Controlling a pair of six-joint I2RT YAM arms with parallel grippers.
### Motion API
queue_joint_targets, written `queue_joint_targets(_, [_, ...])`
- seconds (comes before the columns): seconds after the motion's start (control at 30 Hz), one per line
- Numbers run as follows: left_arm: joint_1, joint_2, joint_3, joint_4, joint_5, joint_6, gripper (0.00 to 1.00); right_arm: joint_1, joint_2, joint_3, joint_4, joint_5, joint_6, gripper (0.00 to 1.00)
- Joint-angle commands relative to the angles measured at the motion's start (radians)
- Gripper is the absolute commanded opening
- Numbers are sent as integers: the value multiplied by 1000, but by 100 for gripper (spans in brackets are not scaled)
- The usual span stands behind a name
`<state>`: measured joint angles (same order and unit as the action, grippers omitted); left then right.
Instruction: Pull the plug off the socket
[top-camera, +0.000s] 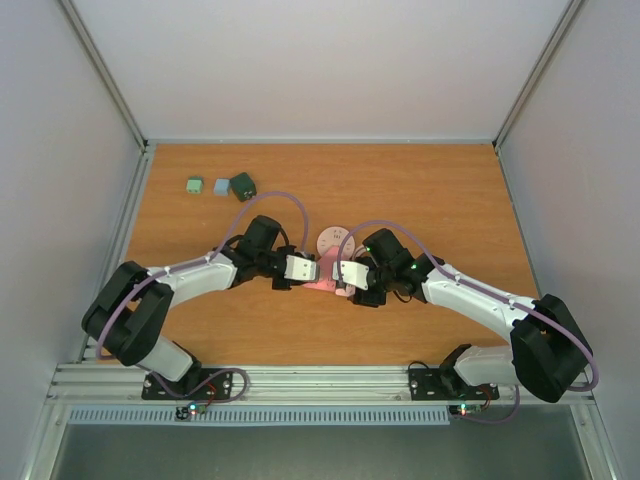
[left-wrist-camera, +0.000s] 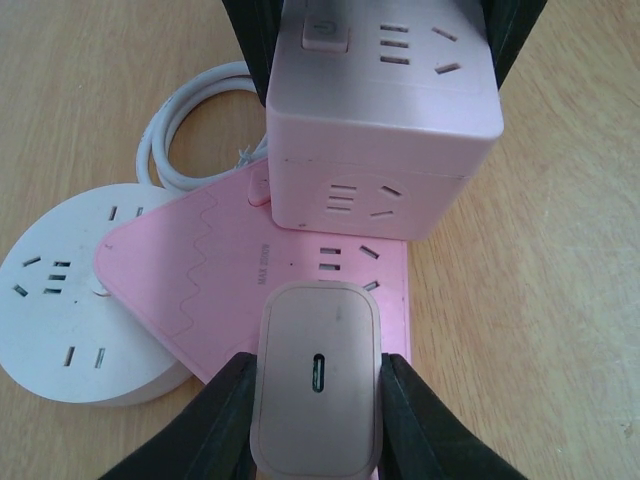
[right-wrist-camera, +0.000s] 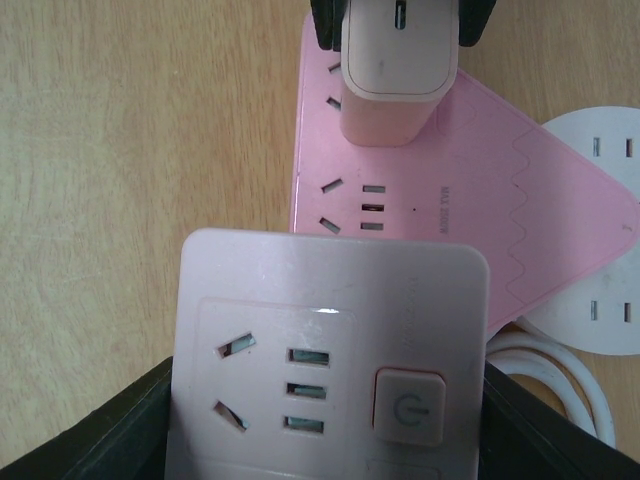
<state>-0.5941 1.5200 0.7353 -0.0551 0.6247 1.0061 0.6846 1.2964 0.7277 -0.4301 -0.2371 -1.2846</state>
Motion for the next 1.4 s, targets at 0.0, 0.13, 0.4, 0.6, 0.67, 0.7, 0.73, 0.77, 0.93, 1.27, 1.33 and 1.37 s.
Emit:
queue_joint_targets(0.0, [-18,-6,28,23,160,-38,16,13,31,-12,-27,-12,2,28])
queue_joint_targets(0.13, [-33,-51,-24,95,109,7,15,13,44,0,-29,-9,24,26])
queue_joint_targets(0.4, [-70,-109,-106,147,27,150,14,13,72,14,-20,15,44,24])
queue_joint_targets(0.6, [-56,-105,-62,119,82,65,13,12,75,6,-16,33,41,24])
queue_joint_targets(0.67, [-40,-89,-30,89,123,0,13,13,73,4,-13,34,40,24])
queue_joint_targets(0.7, [-34,-79,-14,68,142,-17,13,13,73,2,-12,35,40,24])
queue_joint_targets(0.73, [-28,-72,-5,61,157,-33,13,13,72,0,-11,37,39,24])
queue_joint_targets(0.77, [-23,-68,-1,60,169,-49,13,13,72,-3,-7,39,38,24])
queue_joint_targets(0.93, [0,-42,49,-23,217,-98,13,12,72,-10,4,43,37,23])
queue_joint_targets(1.27, [-39,-134,-67,25,90,90,12,13,82,-4,8,45,52,22])
queue_joint_targets(1.33, [-51,-159,-101,72,59,117,13,13,84,-6,13,50,54,22])
queue_joint_targets(1.37, [-52,-165,-112,91,52,121,13,13,84,-11,18,52,54,22])
